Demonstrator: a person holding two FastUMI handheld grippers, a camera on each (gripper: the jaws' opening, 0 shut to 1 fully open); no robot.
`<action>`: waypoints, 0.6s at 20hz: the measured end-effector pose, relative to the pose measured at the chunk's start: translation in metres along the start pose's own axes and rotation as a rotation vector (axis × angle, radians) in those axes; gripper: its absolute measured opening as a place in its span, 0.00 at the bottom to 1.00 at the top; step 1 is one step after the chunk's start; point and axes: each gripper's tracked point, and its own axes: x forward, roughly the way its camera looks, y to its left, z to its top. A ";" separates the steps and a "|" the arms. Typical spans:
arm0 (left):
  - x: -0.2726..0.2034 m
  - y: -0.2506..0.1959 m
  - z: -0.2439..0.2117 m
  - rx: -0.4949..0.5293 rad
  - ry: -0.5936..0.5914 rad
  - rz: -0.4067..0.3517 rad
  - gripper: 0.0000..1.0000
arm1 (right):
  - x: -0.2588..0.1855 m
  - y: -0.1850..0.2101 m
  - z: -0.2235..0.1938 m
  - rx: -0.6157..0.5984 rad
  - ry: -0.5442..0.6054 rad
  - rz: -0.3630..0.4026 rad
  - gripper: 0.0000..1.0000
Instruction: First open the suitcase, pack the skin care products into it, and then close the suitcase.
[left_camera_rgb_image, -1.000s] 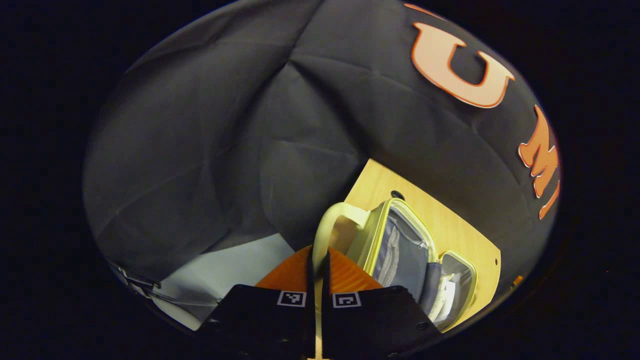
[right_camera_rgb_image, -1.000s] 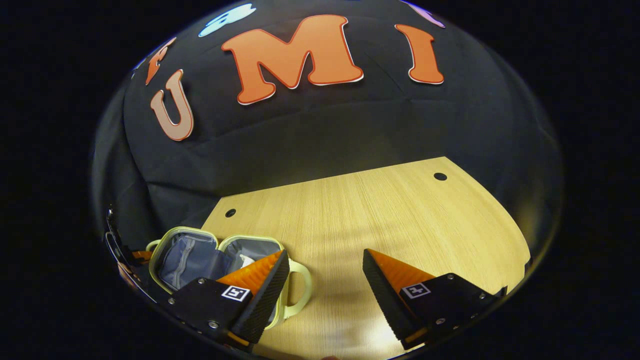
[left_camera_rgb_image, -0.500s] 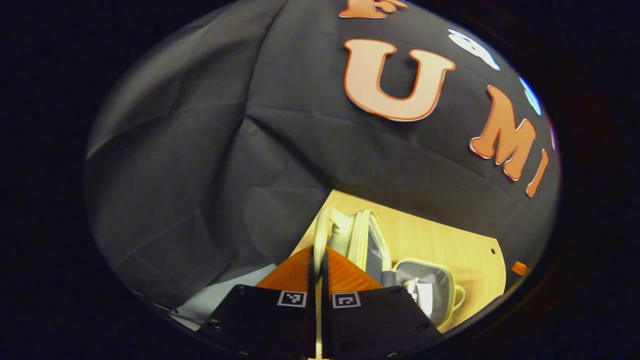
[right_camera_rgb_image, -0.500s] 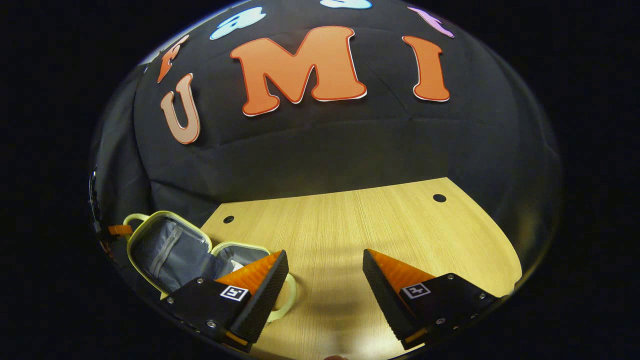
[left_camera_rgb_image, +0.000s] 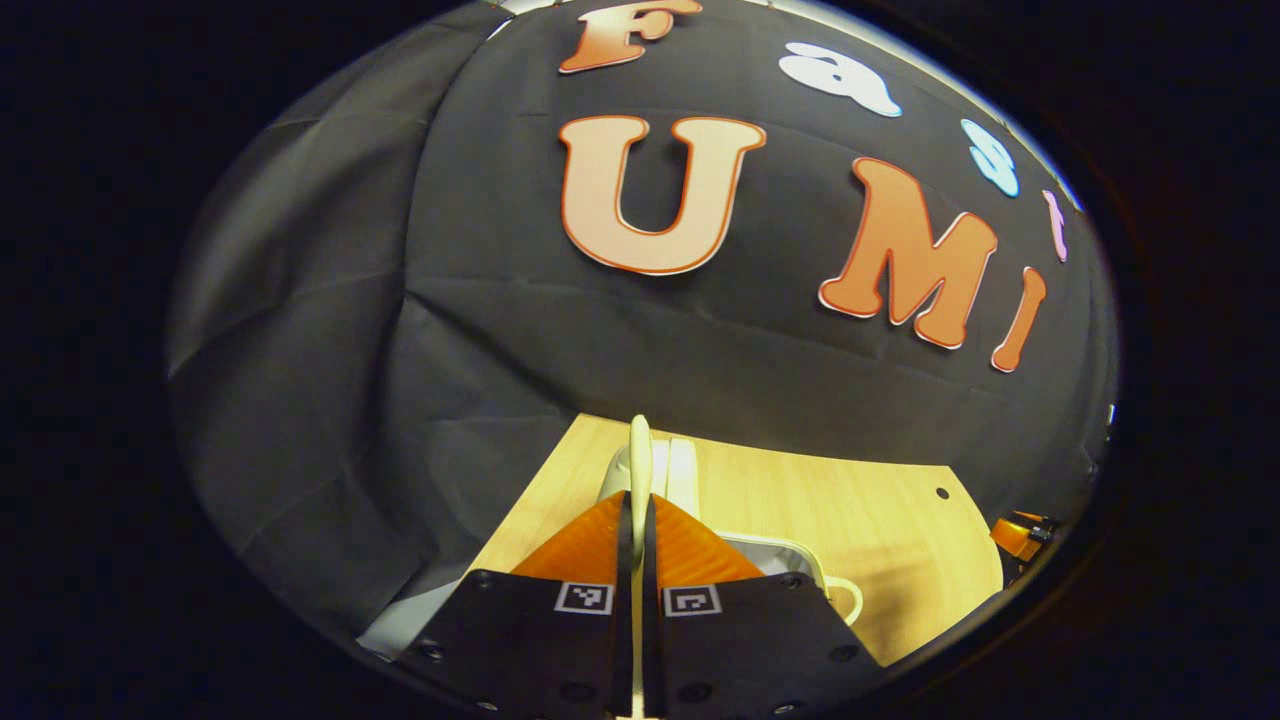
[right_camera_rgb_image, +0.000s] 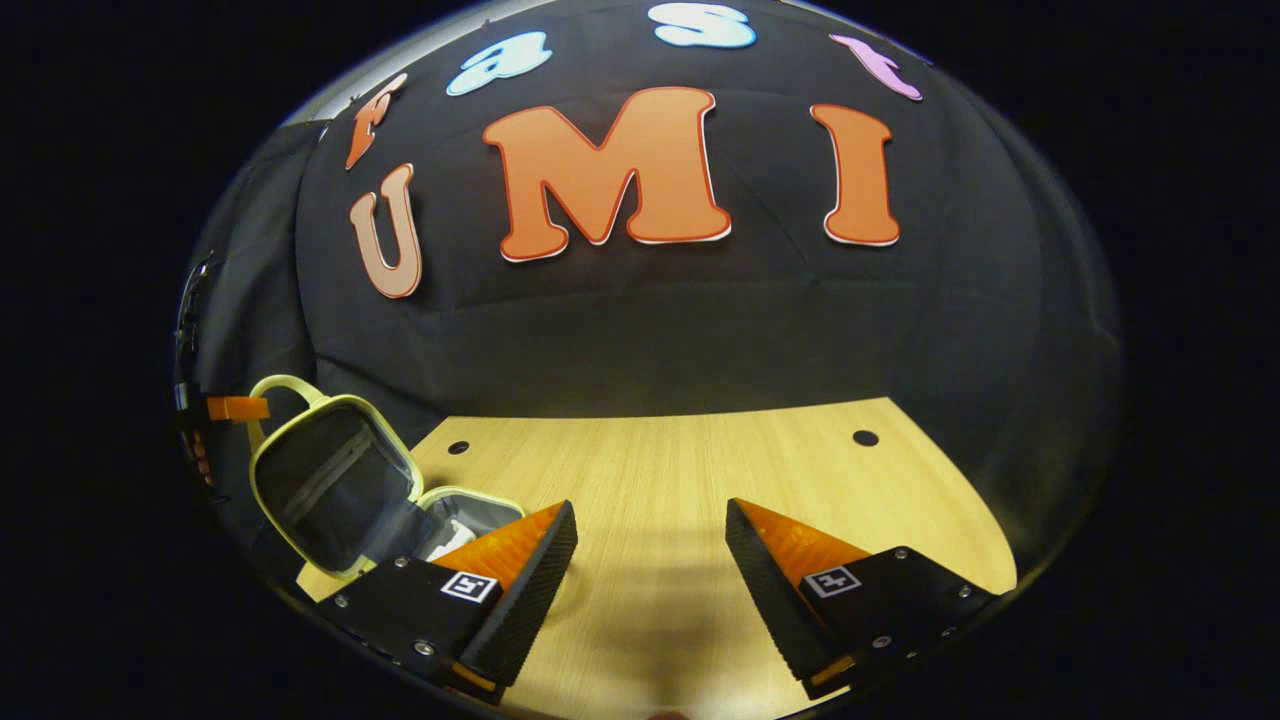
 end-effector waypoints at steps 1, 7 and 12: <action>0.001 -0.008 0.000 0.019 -0.012 -0.008 0.04 | -0.003 -0.003 0.002 -0.013 -0.009 -0.003 0.95; -0.001 -0.083 -0.011 0.024 -0.002 -0.081 0.05 | -0.019 -0.030 0.001 -0.074 -0.022 0.002 0.96; 0.003 -0.159 -0.044 0.094 0.031 -0.139 0.05 | -0.027 -0.057 -0.004 -0.092 -0.014 0.005 0.96</action>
